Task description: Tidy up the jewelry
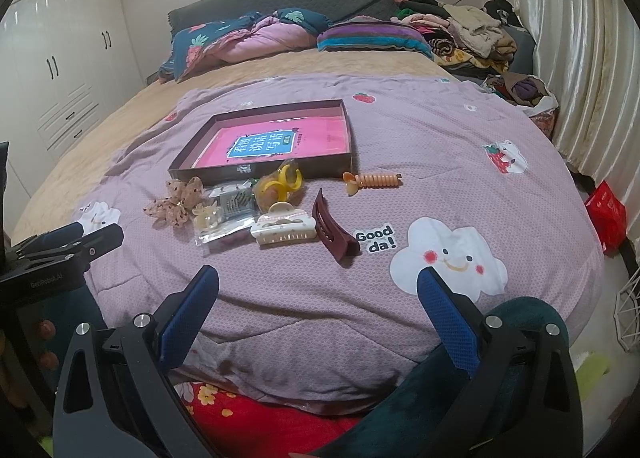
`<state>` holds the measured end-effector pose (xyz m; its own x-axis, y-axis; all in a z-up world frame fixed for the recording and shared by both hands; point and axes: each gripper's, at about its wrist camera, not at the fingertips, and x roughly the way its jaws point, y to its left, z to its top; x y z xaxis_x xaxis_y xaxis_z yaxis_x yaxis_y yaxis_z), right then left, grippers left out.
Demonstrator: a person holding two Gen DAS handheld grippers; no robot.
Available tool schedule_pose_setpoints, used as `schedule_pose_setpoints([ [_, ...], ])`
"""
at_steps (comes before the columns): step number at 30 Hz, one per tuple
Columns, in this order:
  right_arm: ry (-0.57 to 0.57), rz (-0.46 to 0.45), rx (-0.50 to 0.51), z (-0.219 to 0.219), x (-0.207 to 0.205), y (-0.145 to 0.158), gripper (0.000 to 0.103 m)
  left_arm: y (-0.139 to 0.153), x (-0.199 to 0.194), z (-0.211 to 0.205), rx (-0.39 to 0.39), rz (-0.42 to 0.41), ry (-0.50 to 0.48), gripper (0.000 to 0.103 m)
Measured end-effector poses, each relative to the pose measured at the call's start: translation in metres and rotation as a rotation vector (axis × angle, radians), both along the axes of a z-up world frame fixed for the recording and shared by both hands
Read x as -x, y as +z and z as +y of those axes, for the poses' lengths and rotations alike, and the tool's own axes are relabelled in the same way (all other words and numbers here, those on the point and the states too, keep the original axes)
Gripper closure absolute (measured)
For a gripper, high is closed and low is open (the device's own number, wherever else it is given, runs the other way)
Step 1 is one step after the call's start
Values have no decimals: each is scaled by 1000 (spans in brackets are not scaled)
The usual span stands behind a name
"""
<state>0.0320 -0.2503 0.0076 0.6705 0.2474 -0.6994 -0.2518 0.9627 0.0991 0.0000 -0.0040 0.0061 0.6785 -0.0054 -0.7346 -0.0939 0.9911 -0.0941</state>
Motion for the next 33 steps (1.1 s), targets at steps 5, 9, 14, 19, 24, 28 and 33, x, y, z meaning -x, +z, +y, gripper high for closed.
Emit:
schedule_pose_setpoints([
  [5,0,1,-1,0,0,0,4,0,0,0,2,0,0,8],
  [9,0,1,-2,0,0,1,4,0,0,0,1,0,-1,8],
  [14,1,1,-1,0,0,0,4,1,-1,1,-2,-1,0,8],
  [19,8,1,-5,4,0,0,4,1,-1,3,-3,-4,2,8],
  [24,21,2,-7,5,-2,1,4,1,-2,6,-2,-5,7,8],
  [28,30,4,-6,6,-4,0,4,-1,-2,11,-2,-4,18,8],
  [33,48,9,0,10,-10,0,4,-5,-5,19,0,2,45,8],
])
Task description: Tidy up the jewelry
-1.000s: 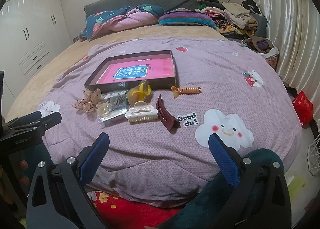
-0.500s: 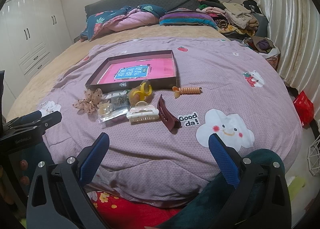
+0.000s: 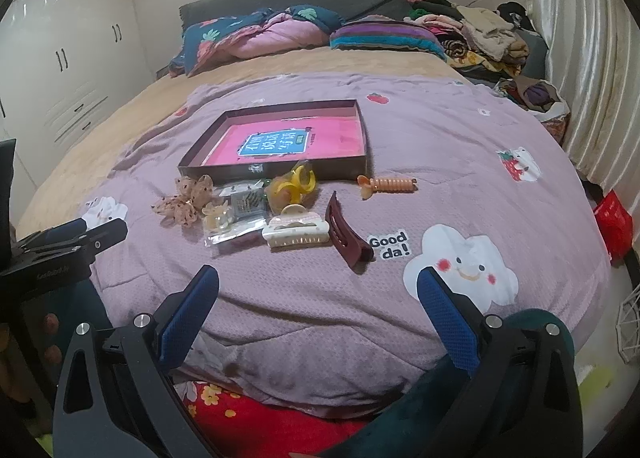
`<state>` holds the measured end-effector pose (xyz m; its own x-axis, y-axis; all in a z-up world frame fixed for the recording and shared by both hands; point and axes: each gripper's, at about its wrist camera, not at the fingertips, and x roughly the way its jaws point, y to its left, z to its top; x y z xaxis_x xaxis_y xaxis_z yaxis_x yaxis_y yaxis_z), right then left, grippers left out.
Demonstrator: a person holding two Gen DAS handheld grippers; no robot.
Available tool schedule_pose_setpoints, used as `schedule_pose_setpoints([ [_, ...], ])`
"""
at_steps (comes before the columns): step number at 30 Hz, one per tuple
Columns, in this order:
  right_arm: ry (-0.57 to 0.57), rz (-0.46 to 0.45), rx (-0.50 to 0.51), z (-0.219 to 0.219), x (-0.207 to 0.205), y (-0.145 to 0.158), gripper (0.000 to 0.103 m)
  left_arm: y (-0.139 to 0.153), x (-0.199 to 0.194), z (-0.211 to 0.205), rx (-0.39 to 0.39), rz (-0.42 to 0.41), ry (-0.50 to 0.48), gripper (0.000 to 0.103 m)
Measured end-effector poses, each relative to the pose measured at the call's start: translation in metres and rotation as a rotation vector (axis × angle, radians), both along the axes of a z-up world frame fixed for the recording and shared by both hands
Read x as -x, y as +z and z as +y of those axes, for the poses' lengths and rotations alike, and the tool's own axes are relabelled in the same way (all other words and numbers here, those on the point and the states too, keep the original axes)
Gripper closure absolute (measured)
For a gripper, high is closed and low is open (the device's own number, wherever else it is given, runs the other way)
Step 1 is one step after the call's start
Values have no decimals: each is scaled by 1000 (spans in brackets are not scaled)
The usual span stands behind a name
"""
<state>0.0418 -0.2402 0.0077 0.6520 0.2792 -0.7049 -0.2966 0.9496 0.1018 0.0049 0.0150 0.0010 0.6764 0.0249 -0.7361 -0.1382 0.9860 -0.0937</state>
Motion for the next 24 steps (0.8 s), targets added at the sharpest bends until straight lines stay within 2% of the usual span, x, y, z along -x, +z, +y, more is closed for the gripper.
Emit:
schedule_pose_setpoints([
  [15,46,-23,15,10,-47,6,4,0,-26,34,-10,12,96,8],
  [24,45,-8,24,5,-81,-1,4,-2,-62,36,-12,31,64,8],
])
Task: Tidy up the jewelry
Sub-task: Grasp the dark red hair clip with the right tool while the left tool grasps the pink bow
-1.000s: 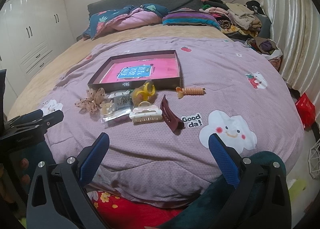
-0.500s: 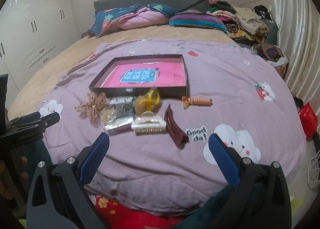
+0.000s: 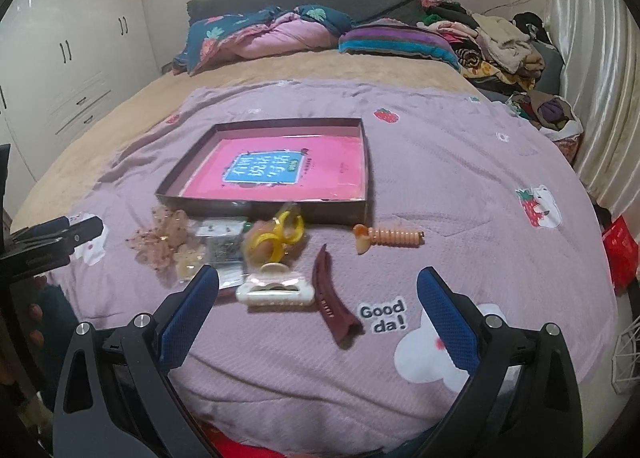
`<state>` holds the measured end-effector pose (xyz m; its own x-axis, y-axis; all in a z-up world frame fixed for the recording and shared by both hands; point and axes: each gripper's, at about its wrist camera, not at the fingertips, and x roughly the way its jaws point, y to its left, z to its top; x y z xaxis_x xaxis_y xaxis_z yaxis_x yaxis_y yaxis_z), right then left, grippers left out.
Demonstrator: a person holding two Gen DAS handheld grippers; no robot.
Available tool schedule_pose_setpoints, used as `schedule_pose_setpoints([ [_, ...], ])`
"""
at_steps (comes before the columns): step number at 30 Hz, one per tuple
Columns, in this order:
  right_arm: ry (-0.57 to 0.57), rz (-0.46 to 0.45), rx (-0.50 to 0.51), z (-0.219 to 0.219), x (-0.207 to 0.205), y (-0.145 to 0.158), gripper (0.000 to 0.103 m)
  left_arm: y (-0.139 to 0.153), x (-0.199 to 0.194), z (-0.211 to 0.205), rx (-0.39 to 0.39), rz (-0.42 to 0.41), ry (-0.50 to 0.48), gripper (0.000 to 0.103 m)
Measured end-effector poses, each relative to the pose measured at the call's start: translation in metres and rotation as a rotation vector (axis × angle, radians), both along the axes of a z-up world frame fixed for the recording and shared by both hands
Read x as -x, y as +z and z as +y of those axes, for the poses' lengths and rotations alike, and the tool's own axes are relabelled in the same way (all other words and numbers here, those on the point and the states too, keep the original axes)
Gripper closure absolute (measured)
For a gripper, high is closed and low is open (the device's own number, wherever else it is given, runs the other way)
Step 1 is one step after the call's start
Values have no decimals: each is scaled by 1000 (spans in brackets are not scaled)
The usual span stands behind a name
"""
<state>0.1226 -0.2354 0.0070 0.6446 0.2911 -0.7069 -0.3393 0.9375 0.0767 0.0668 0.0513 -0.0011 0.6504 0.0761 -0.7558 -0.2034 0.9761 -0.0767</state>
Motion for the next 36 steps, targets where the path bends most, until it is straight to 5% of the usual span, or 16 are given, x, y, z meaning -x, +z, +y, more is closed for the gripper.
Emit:
schedule_pose_setpoints([
  [4,-6,39,54,-3,-18,-18,6,-10,-18,-2,12,34,-24,8],
  [24,90,216,191,13,-61,-92,53,-85,-71,25,154,142,-77,9],
  [28,115,237,176,18,-73,-101,63,-90,-74,26,163,148,-93,17],
  [33,156,255,117,21,-78,-101,90,-90,-78,19,176,148,-138,30],
  [36,165,248,101,21,-77,-99,91,-91,-81,12,187,150,-173,45],
])
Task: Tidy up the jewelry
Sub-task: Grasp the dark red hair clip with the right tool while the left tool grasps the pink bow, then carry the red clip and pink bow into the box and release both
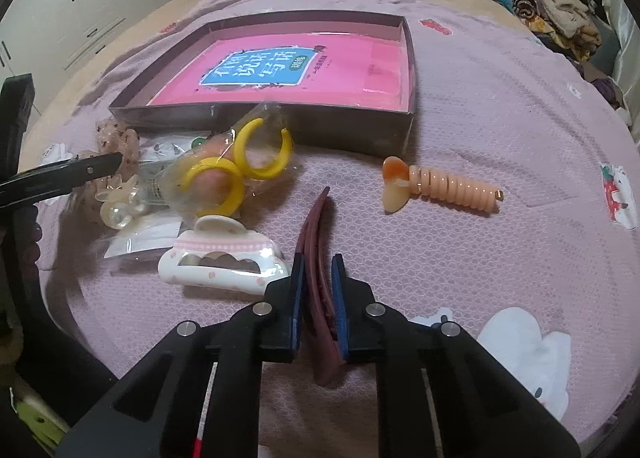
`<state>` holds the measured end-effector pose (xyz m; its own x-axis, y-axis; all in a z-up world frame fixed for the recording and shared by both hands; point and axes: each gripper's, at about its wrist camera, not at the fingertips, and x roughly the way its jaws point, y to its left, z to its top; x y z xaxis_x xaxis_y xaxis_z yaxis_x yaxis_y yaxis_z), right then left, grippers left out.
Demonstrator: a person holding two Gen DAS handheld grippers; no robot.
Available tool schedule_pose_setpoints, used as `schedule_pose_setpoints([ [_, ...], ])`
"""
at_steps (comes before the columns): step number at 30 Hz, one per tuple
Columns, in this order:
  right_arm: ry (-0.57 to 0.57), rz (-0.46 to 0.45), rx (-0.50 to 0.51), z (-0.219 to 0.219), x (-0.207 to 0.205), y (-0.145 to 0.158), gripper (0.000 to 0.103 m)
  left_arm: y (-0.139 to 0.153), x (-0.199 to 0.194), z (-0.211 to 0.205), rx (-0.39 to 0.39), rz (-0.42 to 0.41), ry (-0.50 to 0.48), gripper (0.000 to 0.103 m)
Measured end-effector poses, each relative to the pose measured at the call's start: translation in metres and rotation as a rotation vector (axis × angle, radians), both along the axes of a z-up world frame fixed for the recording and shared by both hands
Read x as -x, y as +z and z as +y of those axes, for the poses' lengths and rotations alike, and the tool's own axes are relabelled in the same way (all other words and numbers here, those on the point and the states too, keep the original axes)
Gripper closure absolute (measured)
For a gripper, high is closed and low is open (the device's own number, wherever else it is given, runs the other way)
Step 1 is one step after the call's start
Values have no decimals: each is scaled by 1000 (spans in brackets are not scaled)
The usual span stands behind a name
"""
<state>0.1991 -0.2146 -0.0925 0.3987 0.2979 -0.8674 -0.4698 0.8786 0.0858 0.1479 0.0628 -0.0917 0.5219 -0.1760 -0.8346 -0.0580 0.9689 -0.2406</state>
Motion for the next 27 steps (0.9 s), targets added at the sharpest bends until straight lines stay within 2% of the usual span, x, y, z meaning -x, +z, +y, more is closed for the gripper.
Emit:
schedule_pose_setpoints([
  [1,-4,-6,-2,-1,1,1,92,0,0,-3,5,-2,-12,55],
  [2,-9,-11,-5,-2,2,2,93,1,0,-5,6,-4,-20,58],
  [4,-29,-12,-22,-7,4,5,93,2,-1,-8,1,-8,-33,73],
  [6,-50,-10,-43,-14,5,7,93,3,-2,-11,15,-12,-44,83],
  [15,-117,-48,-117,-37,14,25,93,14,13,-8,17,-41,-27,87],
  [27,-139,-121,-187,-47,25,62,93,59,27,12,-9,-135,23,87],
])
